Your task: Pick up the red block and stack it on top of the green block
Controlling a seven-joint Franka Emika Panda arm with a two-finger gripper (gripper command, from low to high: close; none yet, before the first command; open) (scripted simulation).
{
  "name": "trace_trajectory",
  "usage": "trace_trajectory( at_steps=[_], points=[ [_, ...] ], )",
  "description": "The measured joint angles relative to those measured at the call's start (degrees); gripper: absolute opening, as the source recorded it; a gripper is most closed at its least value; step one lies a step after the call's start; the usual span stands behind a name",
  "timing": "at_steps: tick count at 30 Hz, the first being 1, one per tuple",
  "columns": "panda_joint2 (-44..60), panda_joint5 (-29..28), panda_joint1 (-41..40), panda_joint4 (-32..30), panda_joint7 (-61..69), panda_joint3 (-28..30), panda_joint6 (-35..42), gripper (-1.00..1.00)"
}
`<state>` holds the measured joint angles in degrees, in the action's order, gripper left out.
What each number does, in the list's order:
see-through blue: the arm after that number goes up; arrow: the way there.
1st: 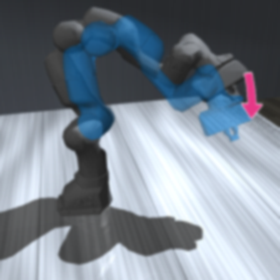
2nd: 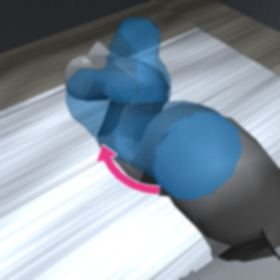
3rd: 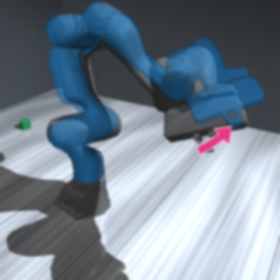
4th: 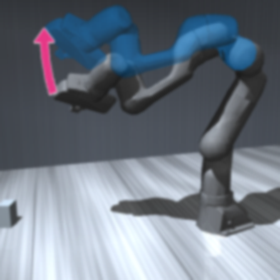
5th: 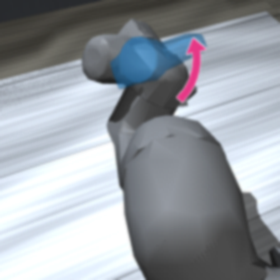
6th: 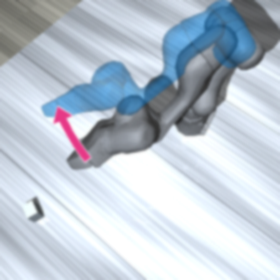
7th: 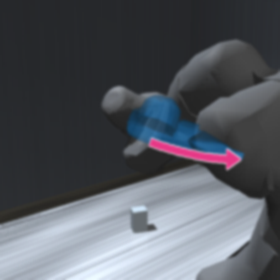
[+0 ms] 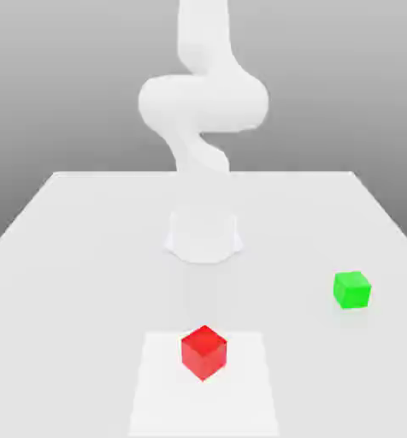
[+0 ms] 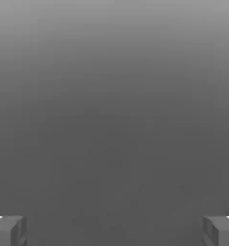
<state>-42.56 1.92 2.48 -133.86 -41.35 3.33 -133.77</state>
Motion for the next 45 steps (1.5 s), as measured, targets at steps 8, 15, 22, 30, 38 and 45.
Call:
trace_trajectory(
  at_steps=[8, 15, 22, 30, 38, 45],
  points=[
    [11.8, 6.0, 7.3, -6.7, 14.3, 8.2, -6.3, 0.00],
    [22.4, 9.7, 12.6, -12.4, 25.5, 12.4, -11.6, 0.00],
    [32.1, 10.8, 15.4, -18.2, 34.8, 13.5, -17.2, 0.00],
    [40.1, 3.0, 15.1, -25.0, 38.9, 13.4, -24.3, 0.00],
    [43.7, -1.7, 13.6, -25.7, 38.8, 13.1, -27.9, 0.00],
    [47.9, 1.7, 13.7, -24.7, 41.5, 12.0, -31.4, 0.00]
  ],
)
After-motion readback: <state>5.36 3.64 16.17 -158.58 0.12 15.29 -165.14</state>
